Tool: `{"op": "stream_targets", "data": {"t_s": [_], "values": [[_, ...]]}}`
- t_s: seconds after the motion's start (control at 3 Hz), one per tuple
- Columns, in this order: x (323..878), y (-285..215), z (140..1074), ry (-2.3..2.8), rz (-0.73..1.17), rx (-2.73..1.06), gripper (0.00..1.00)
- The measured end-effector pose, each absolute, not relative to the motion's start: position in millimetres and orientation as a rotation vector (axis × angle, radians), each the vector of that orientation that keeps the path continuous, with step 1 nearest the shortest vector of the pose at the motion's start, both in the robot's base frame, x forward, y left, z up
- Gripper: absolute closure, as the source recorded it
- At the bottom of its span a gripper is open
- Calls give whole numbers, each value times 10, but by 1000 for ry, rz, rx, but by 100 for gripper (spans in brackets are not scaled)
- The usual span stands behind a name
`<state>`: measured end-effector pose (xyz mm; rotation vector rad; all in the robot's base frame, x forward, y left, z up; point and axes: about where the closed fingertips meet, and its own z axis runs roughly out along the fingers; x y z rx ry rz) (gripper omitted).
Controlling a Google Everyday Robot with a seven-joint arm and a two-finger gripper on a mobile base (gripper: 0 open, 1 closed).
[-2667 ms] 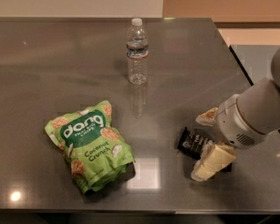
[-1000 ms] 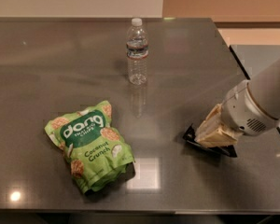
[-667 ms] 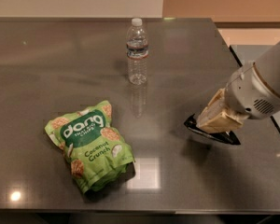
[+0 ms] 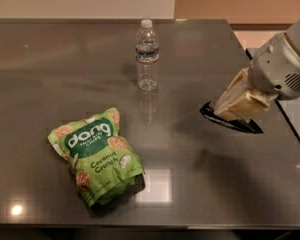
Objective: Pick rxbar chocolate
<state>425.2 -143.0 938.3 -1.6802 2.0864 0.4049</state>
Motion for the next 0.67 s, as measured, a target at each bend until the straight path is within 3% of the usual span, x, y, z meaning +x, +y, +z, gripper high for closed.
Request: {"op": "stream_targets", "data": {"t_s": [0.67], "values": [[4312, -1488, 9722, 2022, 404, -1677, 100]]}}
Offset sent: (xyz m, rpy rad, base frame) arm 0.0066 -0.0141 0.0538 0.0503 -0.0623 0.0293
